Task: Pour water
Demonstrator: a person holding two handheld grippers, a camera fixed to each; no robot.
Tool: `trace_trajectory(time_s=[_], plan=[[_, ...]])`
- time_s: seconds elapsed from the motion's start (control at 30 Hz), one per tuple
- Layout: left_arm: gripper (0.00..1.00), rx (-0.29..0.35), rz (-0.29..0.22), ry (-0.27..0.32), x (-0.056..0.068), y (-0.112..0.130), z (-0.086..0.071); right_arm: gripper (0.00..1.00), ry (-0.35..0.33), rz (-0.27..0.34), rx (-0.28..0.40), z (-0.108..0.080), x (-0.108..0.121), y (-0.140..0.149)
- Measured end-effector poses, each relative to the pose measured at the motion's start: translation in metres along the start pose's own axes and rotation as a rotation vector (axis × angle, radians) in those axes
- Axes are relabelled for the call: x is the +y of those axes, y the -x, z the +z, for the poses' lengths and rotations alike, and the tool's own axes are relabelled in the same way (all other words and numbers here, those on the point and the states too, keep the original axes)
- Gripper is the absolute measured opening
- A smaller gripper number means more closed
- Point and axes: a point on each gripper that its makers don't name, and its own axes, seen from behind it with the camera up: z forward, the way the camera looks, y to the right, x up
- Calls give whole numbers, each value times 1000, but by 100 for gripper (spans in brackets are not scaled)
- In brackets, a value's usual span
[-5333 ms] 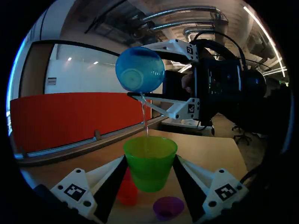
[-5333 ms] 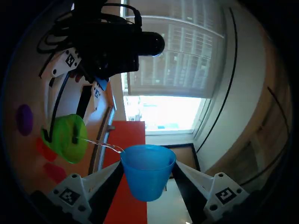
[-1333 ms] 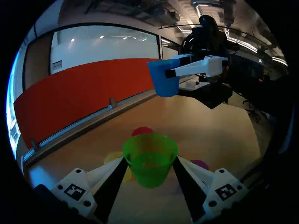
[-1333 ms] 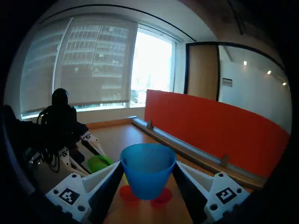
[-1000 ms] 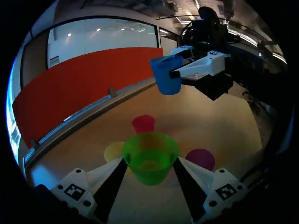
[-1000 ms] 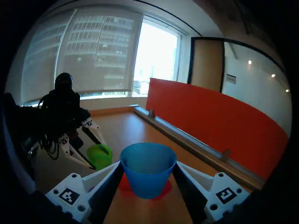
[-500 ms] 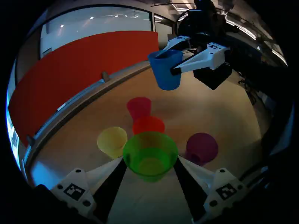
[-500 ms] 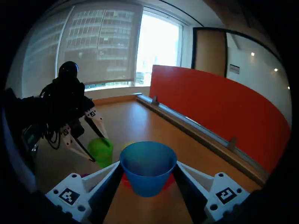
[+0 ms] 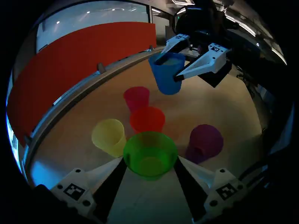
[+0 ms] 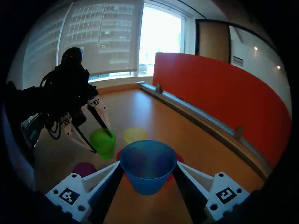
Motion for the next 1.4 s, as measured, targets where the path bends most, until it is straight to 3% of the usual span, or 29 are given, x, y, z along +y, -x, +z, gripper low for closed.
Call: trace_trajectory(time_s=[0.37, 0.67, 1.4], plan=[[85, -39, -3, 25, 5, 11, 10, 91, -17, 4, -57, 11, -3, 33], [85, -50, -10, 32, 6, 17, 14, 91, -19, 5, -71, 14, -4, 43], [86, -44, -19, 31, 7, 27, 13, 91, -36, 8, -114, 20, -24, 76]])
